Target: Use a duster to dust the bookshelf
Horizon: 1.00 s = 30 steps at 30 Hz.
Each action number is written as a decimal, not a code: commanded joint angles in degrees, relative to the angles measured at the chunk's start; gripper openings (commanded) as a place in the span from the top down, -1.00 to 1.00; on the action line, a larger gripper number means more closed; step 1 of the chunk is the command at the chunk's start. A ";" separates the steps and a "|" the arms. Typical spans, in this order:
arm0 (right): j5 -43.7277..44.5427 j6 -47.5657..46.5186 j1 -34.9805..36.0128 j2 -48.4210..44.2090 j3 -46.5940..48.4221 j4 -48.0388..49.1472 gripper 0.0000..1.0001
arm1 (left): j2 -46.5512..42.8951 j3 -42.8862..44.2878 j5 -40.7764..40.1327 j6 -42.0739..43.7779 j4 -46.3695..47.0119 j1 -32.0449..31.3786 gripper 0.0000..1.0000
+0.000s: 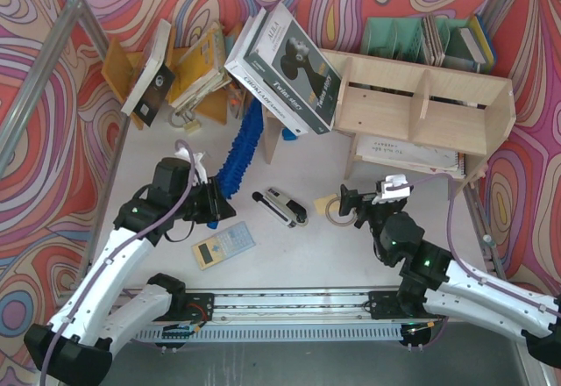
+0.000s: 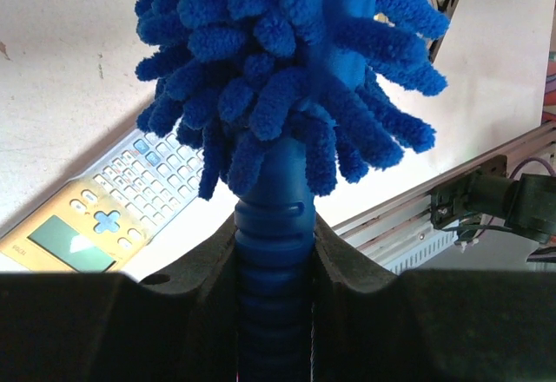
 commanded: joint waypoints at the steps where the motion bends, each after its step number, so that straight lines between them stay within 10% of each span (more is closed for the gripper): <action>1: -0.05 -1.44 -0.13 -4.57 -1.54 1.69 -0.97 | 0.26 -2.06 1.55 -0.66 6.08 -0.22 1.00; 11: 9.91 5.21 -0.13 -3.51 -0.99 2.62 -0.77 | 1.49 -3.26 1.55 -0.95 7.47 -0.41 1.00; 17: 9.13 0.82 -0.15 1.51 0.38 4.55 -0.98 | 1.27 -3.19 1.24 -1.15 7.03 -0.43 1.00; 25: 1.32 -10.72 -0.14 -10.86 -11.31 22.15 -0.97 | 2.81 -5.50 1.81 -3.04 8.29 -0.59 1.00; 30: 1.97 -6.61 -0.14 -14.32 -8.58 12.64 -0.97 | 5.04 -6.61 2.64 -3.63 9.16 -1.25 1.00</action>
